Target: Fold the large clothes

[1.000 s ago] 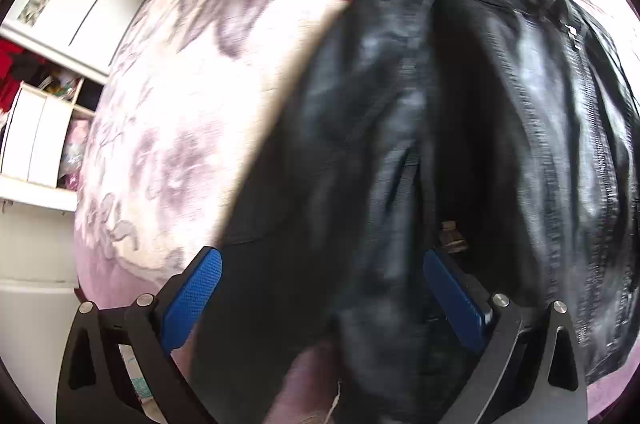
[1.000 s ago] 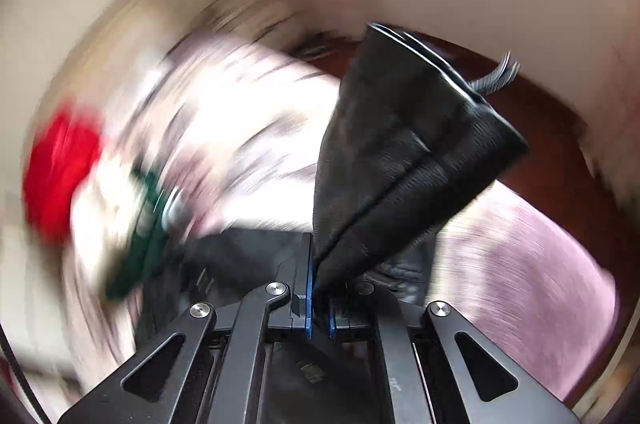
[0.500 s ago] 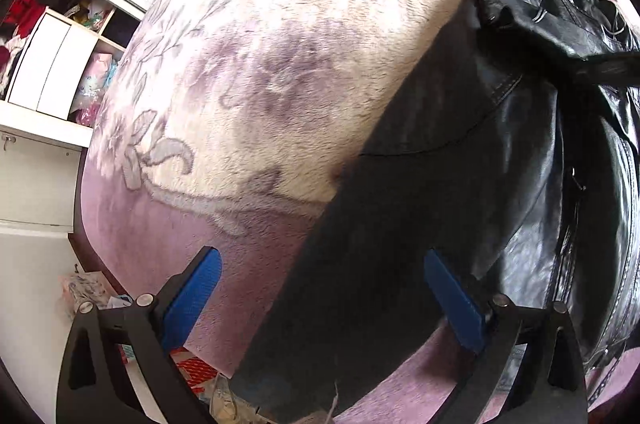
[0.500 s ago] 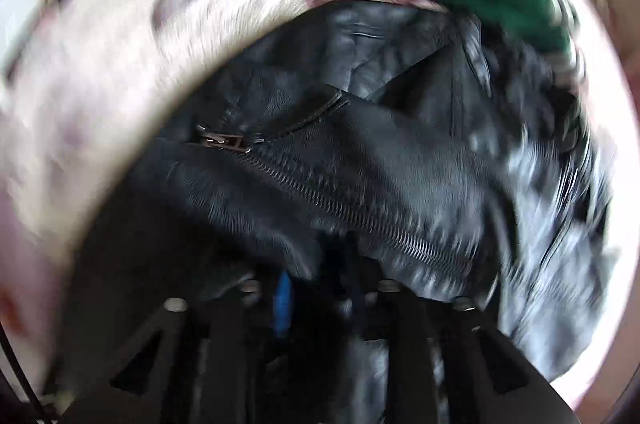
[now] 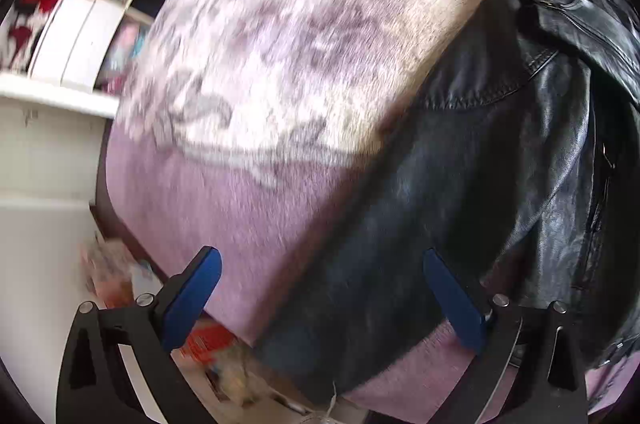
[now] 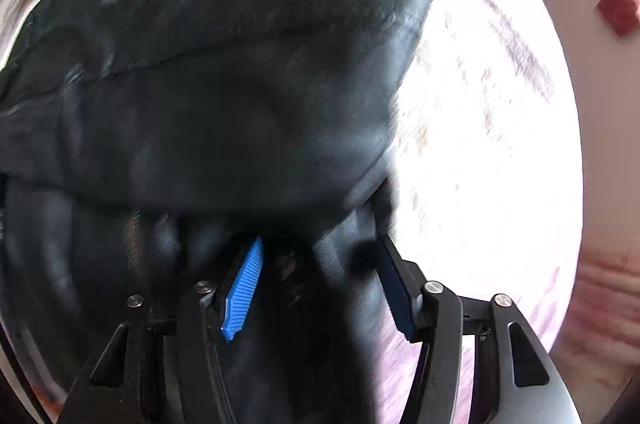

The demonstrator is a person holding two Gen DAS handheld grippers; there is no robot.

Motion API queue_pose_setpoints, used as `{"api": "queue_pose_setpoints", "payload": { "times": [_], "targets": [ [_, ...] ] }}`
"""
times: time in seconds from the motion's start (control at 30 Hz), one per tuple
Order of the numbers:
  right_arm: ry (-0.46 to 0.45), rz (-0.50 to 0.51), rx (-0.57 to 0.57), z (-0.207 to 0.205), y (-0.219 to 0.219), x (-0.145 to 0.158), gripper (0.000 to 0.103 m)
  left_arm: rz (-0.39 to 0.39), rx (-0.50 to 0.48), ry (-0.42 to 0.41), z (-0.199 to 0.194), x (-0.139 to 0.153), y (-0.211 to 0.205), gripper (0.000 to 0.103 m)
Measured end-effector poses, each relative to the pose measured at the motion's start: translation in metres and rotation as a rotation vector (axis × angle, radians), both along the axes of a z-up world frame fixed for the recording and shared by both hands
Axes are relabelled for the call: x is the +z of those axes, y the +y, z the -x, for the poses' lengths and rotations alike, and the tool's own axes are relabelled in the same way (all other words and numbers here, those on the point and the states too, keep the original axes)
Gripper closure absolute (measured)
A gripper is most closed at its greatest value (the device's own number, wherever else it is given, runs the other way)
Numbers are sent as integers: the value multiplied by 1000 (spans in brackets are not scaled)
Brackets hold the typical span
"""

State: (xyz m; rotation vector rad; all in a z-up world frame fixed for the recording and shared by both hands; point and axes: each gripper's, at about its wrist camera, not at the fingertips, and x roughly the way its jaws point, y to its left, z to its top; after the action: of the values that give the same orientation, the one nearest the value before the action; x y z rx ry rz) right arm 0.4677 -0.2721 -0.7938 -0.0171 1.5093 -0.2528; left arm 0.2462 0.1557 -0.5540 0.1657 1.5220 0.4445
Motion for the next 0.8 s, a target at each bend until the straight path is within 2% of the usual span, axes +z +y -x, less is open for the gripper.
{"api": "queue_pose_setpoints", "payload": {
  "times": [0.03, 0.13, 0.2, 0.3, 0.43, 0.53, 0.63, 0.67, 0.7, 0.73, 0.77, 0.8],
  "targets": [
    [-26, 67, -35, -6, -13, 0, 58, 22, 53, 11, 4, 1, 5, 0],
    [-35, -22, -226, -8, -59, -9, 58, 59, 155, 8, 17, 2, 19, 0],
    [-24, -15, -195, -10, -58, -13, 58, 63, 215, 13, 31, -1, 32, 0],
    [46, -47, -160, -4, -52, -15, 55, 117, 361, -1, 63, -7, 64, 0],
    [71, -139, -175, 26, -50, 5, 55, 259, 589, -44, 118, -27, 118, 0],
    [72, -149, -166, 47, -47, 23, 54, 348, 653, -31, 139, -60, 136, 0],
    [84, -169, -157, 59, -28, 26, 54, 442, 685, -15, 149, -99, 144, 2],
    [88, -171, -150, 63, -20, 25, 54, 471, 692, -30, 149, -107, 144, 6],
    [91, -172, -141, 59, -11, 23, 54, 500, 694, -72, 148, -109, 145, 21],
    [93, -171, -134, 66, -3, 28, 54, 503, 680, -103, 146, -105, 143, 33],
    [97, -166, -122, 71, 10, 25, 54, 478, 661, -117, 142, -100, 141, 38],
    [98, -161, -115, 72, 21, 25, 54, 432, 623, -140, 137, -90, 139, 72]
  ]
}}
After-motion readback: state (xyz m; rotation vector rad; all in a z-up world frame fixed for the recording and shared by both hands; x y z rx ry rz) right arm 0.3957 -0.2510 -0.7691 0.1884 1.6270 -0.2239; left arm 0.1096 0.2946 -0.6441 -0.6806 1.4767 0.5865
